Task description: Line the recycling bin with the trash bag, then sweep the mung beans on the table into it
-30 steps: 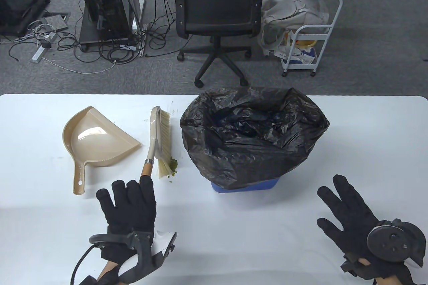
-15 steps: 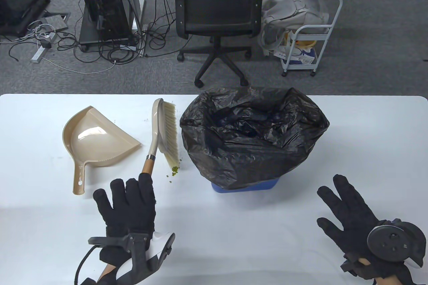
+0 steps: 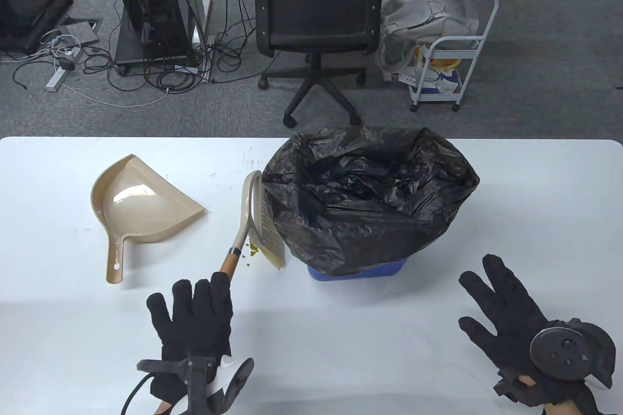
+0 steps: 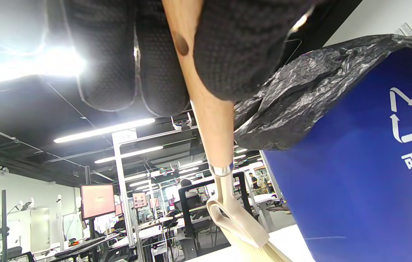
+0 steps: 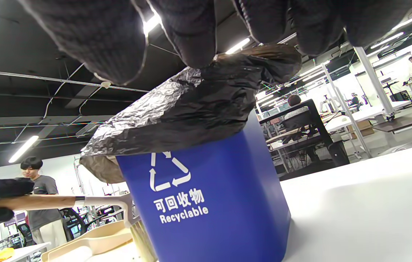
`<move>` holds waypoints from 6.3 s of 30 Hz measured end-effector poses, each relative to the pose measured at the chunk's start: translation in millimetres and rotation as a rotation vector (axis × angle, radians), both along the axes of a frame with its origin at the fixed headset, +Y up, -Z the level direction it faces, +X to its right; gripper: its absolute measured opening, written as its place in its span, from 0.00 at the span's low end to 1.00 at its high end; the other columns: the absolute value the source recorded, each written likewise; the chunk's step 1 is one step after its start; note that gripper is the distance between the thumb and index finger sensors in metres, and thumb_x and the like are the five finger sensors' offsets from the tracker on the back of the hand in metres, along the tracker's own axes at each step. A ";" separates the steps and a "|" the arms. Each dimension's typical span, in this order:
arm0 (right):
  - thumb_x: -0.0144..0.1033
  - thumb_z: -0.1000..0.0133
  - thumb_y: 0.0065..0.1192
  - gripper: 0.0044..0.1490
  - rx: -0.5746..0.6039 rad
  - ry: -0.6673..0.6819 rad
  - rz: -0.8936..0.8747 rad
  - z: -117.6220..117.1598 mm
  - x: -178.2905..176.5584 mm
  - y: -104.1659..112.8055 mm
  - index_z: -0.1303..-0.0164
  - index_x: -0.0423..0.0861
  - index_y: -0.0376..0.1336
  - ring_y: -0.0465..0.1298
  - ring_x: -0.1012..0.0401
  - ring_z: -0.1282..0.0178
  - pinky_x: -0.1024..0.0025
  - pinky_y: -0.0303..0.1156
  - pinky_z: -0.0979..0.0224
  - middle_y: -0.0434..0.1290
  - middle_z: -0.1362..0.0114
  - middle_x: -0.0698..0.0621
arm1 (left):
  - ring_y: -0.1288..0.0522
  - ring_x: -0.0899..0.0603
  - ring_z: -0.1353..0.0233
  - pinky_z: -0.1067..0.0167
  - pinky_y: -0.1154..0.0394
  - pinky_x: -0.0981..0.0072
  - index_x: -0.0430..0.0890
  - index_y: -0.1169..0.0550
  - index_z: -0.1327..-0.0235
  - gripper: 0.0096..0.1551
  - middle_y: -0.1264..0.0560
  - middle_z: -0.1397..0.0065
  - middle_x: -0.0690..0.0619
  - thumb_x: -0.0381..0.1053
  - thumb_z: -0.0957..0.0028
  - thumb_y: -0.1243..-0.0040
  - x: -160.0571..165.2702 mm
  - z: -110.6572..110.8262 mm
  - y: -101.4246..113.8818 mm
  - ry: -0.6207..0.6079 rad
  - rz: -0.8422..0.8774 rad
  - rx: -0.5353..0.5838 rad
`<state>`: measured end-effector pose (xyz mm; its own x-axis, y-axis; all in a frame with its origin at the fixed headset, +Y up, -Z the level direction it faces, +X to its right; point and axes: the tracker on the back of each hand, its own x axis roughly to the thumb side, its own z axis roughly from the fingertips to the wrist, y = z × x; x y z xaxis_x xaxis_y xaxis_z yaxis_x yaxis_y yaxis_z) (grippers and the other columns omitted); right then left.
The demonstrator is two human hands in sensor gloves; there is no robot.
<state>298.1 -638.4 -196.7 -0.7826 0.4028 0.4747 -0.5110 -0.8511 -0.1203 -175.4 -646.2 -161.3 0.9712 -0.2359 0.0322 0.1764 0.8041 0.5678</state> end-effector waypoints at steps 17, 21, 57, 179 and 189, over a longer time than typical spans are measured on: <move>0.52 0.44 0.62 0.48 -0.007 -0.005 0.015 -2.5 -6.2 -1.3 0.16 0.40 0.58 0.58 0.21 0.24 0.25 0.59 0.31 0.50 0.17 0.21 | 0.18 0.21 0.35 0.39 0.34 0.10 0.39 0.20 0.30 0.34 0.15 0.37 0.37 0.42 0.53 0.25 -41.2 12.2 5.5 0.075 0.022 0.037; 0.52 0.44 0.62 0.48 -0.007 -0.007 0.014 -2.5 -5.9 -1.3 0.16 0.41 0.58 0.58 0.21 0.24 0.25 0.59 0.31 0.50 0.17 0.21 | 0.18 0.21 0.35 0.39 0.34 0.10 0.39 0.19 0.30 0.34 0.15 0.37 0.36 0.42 0.53 0.25 -48.3 15.6 17.5 0.097 0.012 0.067; 0.51 0.44 0.63 0.48 0.011 0.020 0.013 -0.1 -8.6 1.6 0.16 0.41 0.59 0.58 0.21 0.24 0.25 0.59 0.31 0.50 0.17 0.21 | 0.17 0.22 0.37 0.40 0.33 0.10 0.39 0.18 0.31 0.33 0.15 0.38 0.36 0.42 0.53 0.24 -20.4 11.7 16.1 0.112 -0.073 0.132; 0.35 0.47 0.72 0.36 0.351 0.068 0.196 2.1 -311.7 4.7 0.30 0.33 0.70 0.87 0.35 0.54 0.40 0.83 0.55 0.82 0.46 0.25 | 0.30 0.18 0.24 0.34 0.45 0.11 0.37 0.27 0.21 0.47 0.25 0.23 0.33 0.63 0.48 0.37 -107.0 -40.2 -39.7 0.068 0.404 -0.233; 0.33 0.48 0.72 0.36 0.400 0.077 0.251 -5.4 -343.0 7.0 0.31 0.32 0.70 0.87 0.36 0.54 0.40 0.83 0.54 0.82 0.47 0.26 | 0.30 0.17 0.25 0.34 0.45 0.11 0.37 0.27 0.21 0.47 0.25 0.24 0.33 0.63 0.48 0.37 -106.4 -41.7 -41.7 0.084 0.398 -0.249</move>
